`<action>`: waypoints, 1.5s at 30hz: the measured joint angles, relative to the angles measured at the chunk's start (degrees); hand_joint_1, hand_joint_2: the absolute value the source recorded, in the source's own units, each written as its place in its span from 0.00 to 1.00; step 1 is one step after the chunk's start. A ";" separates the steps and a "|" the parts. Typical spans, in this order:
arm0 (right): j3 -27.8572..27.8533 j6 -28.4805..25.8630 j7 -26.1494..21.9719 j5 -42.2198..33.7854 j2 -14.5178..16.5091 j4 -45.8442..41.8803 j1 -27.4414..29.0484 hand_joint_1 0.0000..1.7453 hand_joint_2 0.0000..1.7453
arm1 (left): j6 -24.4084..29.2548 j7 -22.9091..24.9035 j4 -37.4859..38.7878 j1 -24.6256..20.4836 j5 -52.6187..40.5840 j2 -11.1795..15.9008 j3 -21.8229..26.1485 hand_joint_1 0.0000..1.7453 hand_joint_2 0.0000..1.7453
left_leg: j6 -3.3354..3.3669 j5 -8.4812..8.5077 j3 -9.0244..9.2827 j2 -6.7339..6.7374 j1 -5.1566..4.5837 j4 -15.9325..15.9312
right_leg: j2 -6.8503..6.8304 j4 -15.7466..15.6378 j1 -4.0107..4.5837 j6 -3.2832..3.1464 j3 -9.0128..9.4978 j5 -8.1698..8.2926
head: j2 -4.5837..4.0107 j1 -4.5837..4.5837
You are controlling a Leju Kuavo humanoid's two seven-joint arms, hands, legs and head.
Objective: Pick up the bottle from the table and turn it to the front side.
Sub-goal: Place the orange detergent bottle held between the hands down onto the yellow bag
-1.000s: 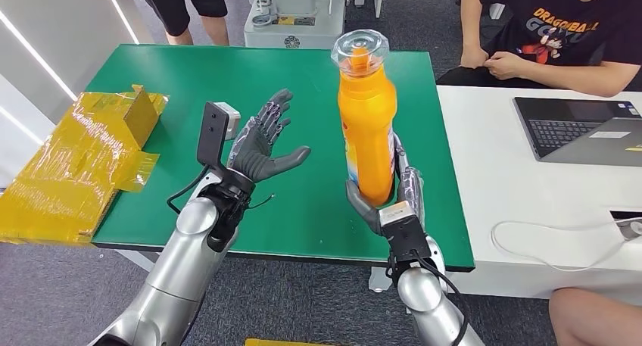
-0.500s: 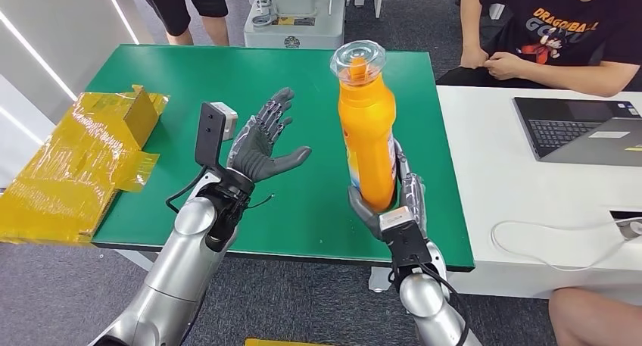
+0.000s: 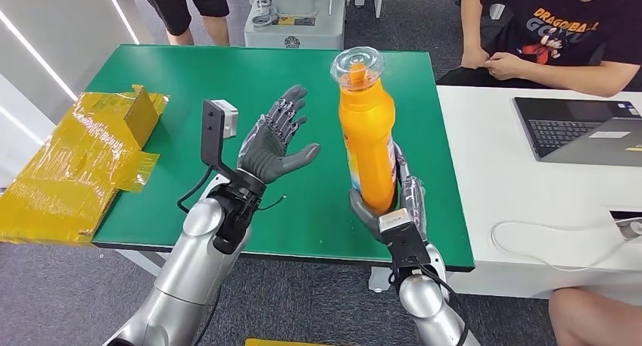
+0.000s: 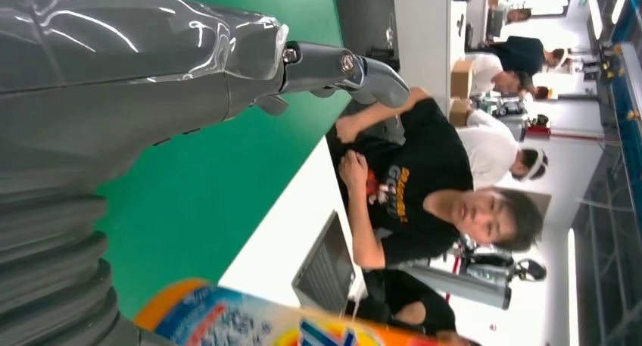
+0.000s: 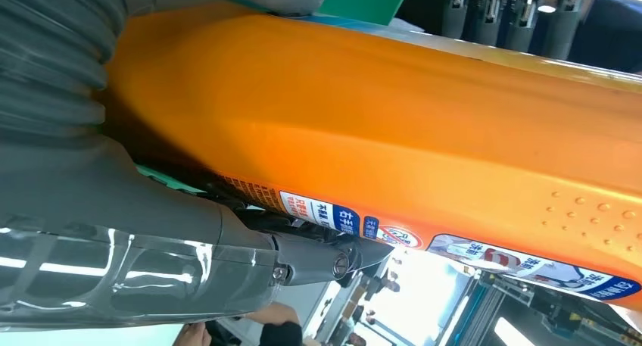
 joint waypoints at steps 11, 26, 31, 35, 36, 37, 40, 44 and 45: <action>-2.22 -2.34 1.30 3.35 0.48 8.01 -7.43 1.00 1.00 | -0.79 0.33 0.27 -0.53 1.18 -2.17 -2.90 0.00 1.00 | 0.00 0.03 0.01 0.03 0.00 0.02 | 0.02 0.01 0.00 -0.01 0.00 0.03 | 0.00 0.01; -2.92 -2.23 2.14 6.48 4.67 23.91 -19.23 1.00 1.00 | 0.09 -0.43 3.48 -3.21 2.64 -3.52 -3.35 0.00 1.00 | 0.00 0.03 0.01 0.02 0.00 0.01 | 0.03 0.03 0.00 -0.02 0.00 0.03 | 0.00 0.00; -2.95 -2.28 1.82 6.31 5.51 26.02 -20.23 1.00 1.00 | 0.54 -0.68 3.83 -3.37 2.52 -3.47 -3.34 0.00 1.00 | 0.00 0.03 0.01 0.02 0.00 0.02 | 0.02 0.02 0.00 -0.02 0.00 0.03 | 0.00 0.00; -2.95 -2.27 1.73 6.28 5.76 26.89 -20.61 1.00 1.00 | 0.74 -0.77 3.89 -3.41 2.26 -3.39 -3.34 0.00 1.00 | 0.00 0.03 0.00 0.02 0.00 0.02 | 0.02 0.02 0.00 -0.02 0.00 0.03 | 0.00 0.01; -2.95 -2.20 1.70 6.27 5.82 27.11 -20.70 1.00 1.00 | 1.11 -0.88 3.90 -3.46 1.85 -3.34 -3.34 0.00 1.00 | 0.00 0.03 0.00 0.02 0.00 0.02 | 0.03 0.03 0.00 -0.02 0.00 0.03 | 0.00 0.01; -2.95 -2.07 1.69 6.24 5.90 27.35 -20.78 1.00 1.00 | 1.66 -1.06 3.92 -3.57 1.24 -3.27 -3.34 0.00 1.00 | 0.00 0.03 0.00 0.02 0.00 0.02 | 0.03 0.03 0.00 -0.02 0.00 0.03 | 0.00 0.01; -2.95 -1.63 1.66 6.08 6.36 28.21 -20.90 1.00 1.00 | 4.17 -1.52 4.27 -4.46 -1.58 -2.87 -3.34 0.00 1.00 | 0.00 0.04 0.01 0.02 0.01 0.01 | 0.03 0.03 0.01 -0.02 0.00 0.03 | 0.00 0.01; -2.94 -1.52 1.67 6.04 7.20 29.48 -20.97 1.00 1.00 | 7.34 -1.55 6.12 -6.66 -5.48 -2.21 -3.26 0.00 1.00 | -0.01 0.04 0.01 0.02 0.01 0.01 | 0.02 0.05 0.01 -0.02 0.00 0.03 | 0.00 0.00; -2.93 -1.53 1.67 6.04 7.38 29.83 -21.03 1.00 1.00 | 7.92 -1.55 6.92 -7.36 -6.36 -2.11 -3.12 0.00 1.00 | -0.01 0.05 0.01 0.02 0.01 0.01 | 0.02 0.05 0.01 -0.02 0.00 0.03 | 0.00 0.00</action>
